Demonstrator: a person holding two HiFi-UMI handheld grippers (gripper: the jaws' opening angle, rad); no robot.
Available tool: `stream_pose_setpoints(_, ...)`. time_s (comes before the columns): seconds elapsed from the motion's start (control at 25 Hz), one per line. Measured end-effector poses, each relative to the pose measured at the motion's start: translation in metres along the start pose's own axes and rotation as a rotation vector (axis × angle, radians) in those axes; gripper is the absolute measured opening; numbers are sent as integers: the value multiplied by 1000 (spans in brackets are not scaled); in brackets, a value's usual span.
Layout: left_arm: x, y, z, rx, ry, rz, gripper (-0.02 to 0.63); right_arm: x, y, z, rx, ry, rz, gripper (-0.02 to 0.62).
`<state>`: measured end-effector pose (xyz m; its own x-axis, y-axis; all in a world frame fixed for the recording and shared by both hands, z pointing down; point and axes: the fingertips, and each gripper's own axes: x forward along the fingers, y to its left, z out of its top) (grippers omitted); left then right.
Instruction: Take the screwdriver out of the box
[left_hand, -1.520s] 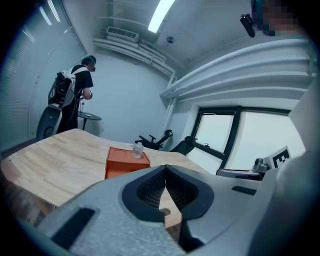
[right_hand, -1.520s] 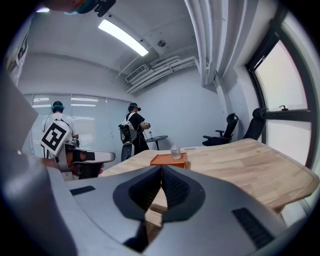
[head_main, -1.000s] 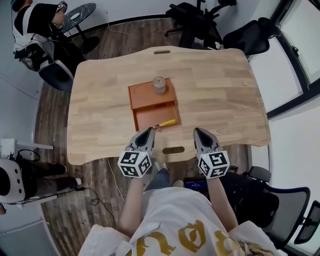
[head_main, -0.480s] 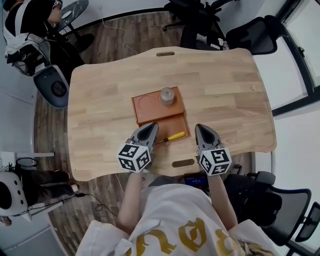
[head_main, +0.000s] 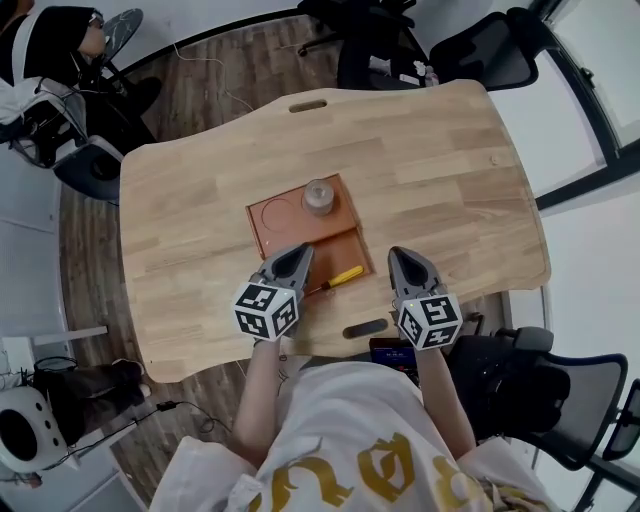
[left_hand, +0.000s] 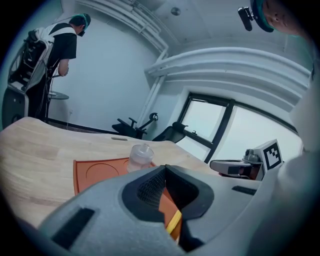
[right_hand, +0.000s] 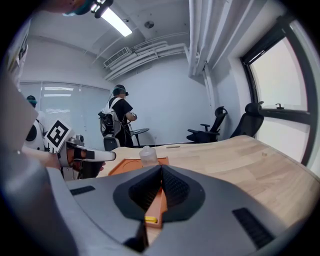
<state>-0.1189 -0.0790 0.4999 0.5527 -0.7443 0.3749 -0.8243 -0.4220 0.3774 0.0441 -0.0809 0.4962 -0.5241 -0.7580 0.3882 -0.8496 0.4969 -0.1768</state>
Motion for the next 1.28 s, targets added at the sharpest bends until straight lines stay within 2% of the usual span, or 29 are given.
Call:
stream_pose_setpoints(0.32, 14, 10, 6, -5, 16, 1, 9, 23, -7, 9, 3, -6, 37, 11)
stream_pose_setpoints(0.52, 21, 10, 5, -14, 34, -25, 9, 32, -8, 14, 11, -6, 58, 11)
stream_pose_setpoints(0.72, 33, 3, -6, 19, 100, -76, 11, 39, -20, 6, 44, 14, 55, 11)
stream_pose_setpoints(1.08, 46, 5, -22, -2, 172, -101, 11, 48, -26, -3, 54, 59, 75, 11)
stream_pose_setpoints(1.28, 54, -7, -50, 26, 286, -191, 11, 57, -19, -27, 89, 135, 135, 11)
